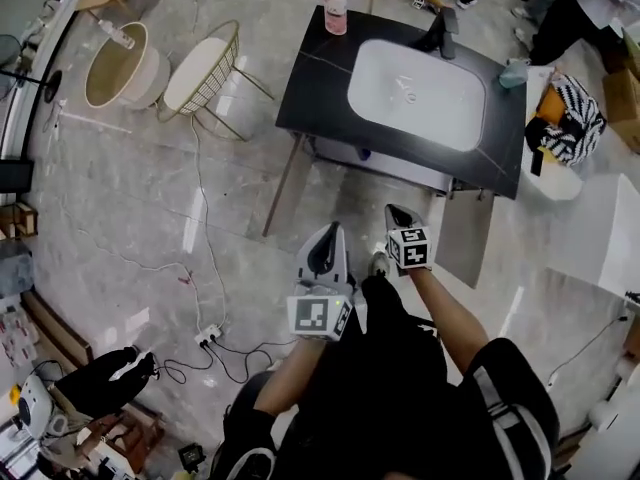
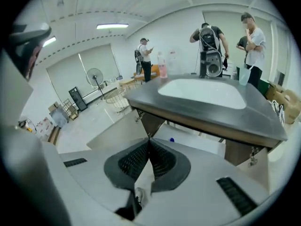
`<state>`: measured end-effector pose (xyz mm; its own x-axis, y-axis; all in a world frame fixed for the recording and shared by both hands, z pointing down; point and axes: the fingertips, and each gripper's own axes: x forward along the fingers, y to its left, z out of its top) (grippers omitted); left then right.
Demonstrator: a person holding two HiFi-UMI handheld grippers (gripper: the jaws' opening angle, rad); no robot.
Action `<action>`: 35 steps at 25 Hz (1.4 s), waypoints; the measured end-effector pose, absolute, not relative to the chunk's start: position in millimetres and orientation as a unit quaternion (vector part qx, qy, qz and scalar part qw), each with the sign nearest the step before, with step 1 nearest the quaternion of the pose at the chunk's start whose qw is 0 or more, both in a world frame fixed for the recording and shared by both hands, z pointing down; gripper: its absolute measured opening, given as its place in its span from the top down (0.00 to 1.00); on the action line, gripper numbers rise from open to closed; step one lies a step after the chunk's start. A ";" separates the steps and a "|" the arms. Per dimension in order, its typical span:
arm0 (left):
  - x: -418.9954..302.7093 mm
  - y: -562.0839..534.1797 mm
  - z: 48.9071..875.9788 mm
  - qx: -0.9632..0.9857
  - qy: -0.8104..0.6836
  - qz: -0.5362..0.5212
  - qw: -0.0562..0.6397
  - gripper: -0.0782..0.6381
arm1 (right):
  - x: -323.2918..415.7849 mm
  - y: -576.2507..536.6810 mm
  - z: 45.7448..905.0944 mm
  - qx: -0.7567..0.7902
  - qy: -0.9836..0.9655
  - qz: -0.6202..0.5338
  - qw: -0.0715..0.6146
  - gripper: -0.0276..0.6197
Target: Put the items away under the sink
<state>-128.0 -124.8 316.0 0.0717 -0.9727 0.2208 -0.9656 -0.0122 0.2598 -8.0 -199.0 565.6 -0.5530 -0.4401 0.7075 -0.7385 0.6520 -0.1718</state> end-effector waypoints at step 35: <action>-85.0 -75.6 197.6 0.718 -0.689 -0.034 0.095 0.87 | 28.3 -110.5 234.0 0.322 -0.939 0.091 0.077 0.94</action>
<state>-85.0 -75.6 197.6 0.0490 -0.9953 0.0830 -0.9825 -0.0331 0.1831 28.3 -110.5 234.0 -0.7812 -0.5905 0.2024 -0.6183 0.7766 -0.1209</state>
